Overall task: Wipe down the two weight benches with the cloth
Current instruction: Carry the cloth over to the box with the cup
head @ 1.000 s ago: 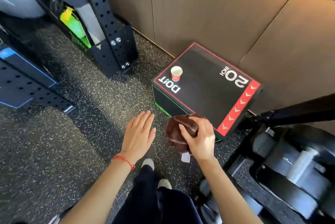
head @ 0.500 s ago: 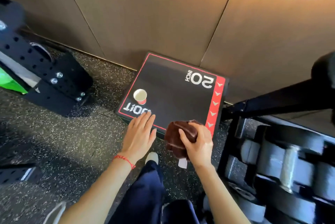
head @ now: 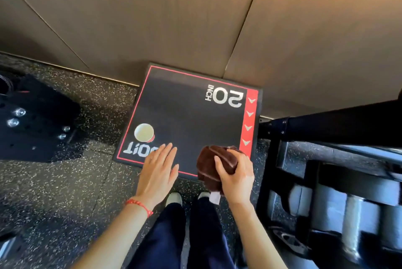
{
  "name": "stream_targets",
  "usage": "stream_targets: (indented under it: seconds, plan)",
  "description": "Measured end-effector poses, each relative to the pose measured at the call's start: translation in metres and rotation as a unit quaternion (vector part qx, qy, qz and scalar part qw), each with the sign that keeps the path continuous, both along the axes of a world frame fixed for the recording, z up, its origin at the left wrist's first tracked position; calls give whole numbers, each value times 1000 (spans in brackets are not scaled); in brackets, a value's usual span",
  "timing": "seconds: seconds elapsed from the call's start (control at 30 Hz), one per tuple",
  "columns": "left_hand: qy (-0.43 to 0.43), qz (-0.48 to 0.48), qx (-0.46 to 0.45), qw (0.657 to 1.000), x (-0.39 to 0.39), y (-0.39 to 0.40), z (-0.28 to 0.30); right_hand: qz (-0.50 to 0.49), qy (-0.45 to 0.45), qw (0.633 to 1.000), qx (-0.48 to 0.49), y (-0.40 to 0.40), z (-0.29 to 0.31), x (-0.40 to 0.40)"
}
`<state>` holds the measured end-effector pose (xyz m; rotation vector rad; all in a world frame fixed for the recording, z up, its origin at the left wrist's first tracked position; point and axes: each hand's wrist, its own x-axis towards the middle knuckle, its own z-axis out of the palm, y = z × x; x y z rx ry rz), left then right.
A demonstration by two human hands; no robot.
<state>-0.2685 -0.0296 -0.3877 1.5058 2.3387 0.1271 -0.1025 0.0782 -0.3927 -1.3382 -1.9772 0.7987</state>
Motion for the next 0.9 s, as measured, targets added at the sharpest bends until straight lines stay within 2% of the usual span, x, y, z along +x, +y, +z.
stream_targets:
  seconds: [0.4,0.6,0.9]
  plan:
    - [-33,58,4,998,-5,56,-109,-28,-1,999,-40,52,-129,-11]
    - [-32,17,-5,999,-11,78,-170,-57,-35,998,-23,68,-200,-21]
    - [-45,10,-15,999,-16,93,-240,-12,-64,998,25,74,-271,-29]
